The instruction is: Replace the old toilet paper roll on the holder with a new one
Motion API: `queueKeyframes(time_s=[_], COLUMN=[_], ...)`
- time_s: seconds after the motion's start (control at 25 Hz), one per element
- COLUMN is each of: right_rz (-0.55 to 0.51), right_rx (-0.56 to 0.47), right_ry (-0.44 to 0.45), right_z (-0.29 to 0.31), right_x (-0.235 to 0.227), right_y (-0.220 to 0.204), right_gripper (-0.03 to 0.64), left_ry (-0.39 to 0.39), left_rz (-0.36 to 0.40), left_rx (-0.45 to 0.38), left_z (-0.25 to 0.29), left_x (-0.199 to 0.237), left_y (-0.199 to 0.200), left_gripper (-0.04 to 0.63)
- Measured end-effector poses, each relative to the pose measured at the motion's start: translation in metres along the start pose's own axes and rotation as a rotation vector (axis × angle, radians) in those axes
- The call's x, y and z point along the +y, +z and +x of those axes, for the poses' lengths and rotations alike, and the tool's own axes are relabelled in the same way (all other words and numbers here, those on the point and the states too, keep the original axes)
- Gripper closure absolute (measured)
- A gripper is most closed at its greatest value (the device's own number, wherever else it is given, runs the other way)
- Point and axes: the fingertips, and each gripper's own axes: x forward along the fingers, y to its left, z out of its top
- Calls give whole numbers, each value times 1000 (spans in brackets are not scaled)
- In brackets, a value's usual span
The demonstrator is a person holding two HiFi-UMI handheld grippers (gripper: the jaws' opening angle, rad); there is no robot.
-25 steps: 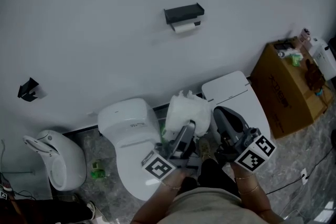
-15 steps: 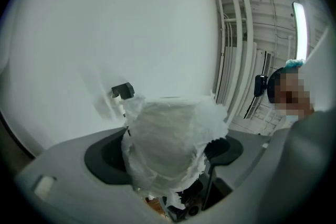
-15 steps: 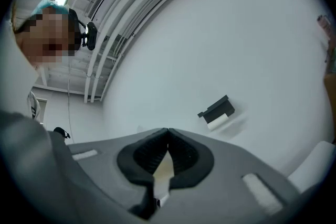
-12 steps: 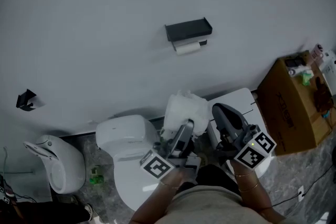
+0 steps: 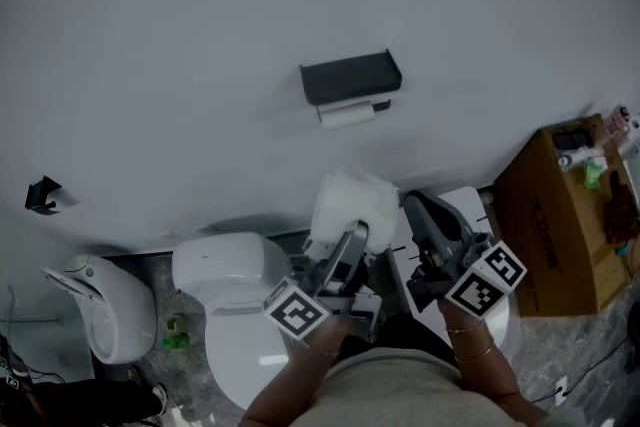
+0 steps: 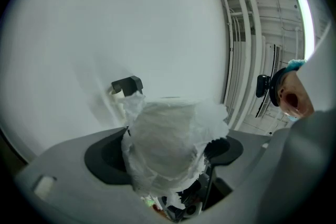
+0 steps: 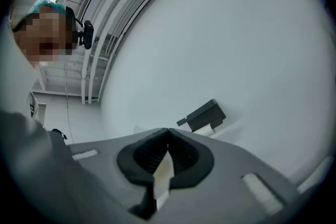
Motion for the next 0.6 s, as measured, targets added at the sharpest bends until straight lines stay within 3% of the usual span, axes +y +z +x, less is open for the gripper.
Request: queueKeyframes(time_s=[0.6], right_rz=[86], right_rx=[18], right_ry=[23], right_z=[31], right_x=[-52], right_y=[4], right_gripper=[614], left_ry=[69], left_rz=[28], left_rx=[-76], left_z=[28], left_x=[35], left_y=[10], left_gripper=[178])
